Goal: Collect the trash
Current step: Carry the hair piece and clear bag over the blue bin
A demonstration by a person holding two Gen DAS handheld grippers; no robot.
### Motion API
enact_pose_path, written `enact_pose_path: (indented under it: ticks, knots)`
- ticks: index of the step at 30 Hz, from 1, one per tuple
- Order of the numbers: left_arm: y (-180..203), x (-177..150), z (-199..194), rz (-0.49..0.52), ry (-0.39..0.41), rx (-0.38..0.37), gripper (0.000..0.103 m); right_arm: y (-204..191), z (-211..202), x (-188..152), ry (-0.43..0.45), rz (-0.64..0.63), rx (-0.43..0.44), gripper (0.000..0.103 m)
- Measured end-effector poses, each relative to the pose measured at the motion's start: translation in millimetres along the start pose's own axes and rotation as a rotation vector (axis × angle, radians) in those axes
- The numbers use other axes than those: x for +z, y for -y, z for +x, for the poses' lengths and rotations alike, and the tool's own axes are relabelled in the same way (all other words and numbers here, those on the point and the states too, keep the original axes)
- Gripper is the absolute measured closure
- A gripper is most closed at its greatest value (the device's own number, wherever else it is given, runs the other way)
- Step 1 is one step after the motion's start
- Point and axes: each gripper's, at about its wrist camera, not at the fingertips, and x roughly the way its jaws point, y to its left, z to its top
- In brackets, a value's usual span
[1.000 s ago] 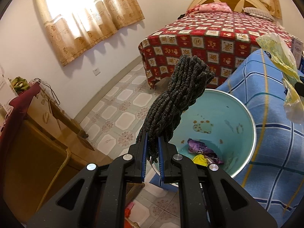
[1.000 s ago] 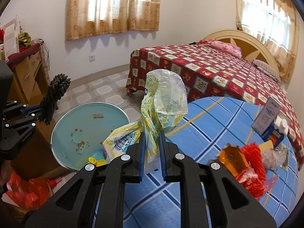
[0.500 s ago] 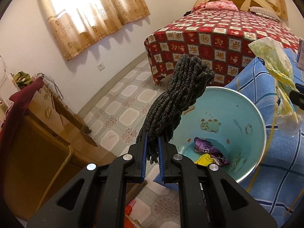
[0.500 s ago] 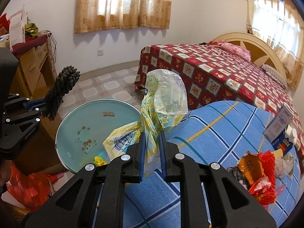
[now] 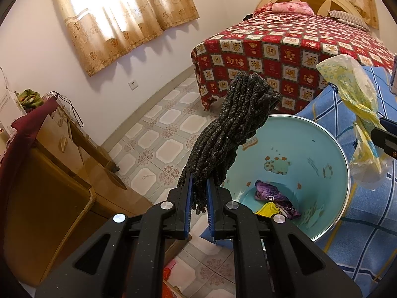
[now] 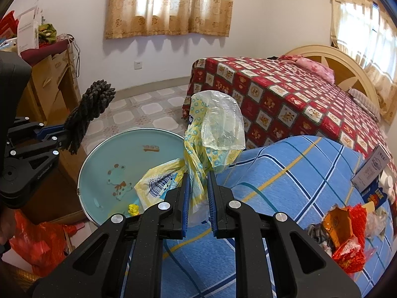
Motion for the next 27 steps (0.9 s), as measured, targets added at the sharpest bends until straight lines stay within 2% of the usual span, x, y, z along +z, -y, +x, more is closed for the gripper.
enact_pose_path:
  ticks: [27]
  knots:
    - [1, 3, 0, -0.005, 0.000, -0.007, 0.092, -13, 5, 1, -0.007, -0.025, 0.024, 0.089]
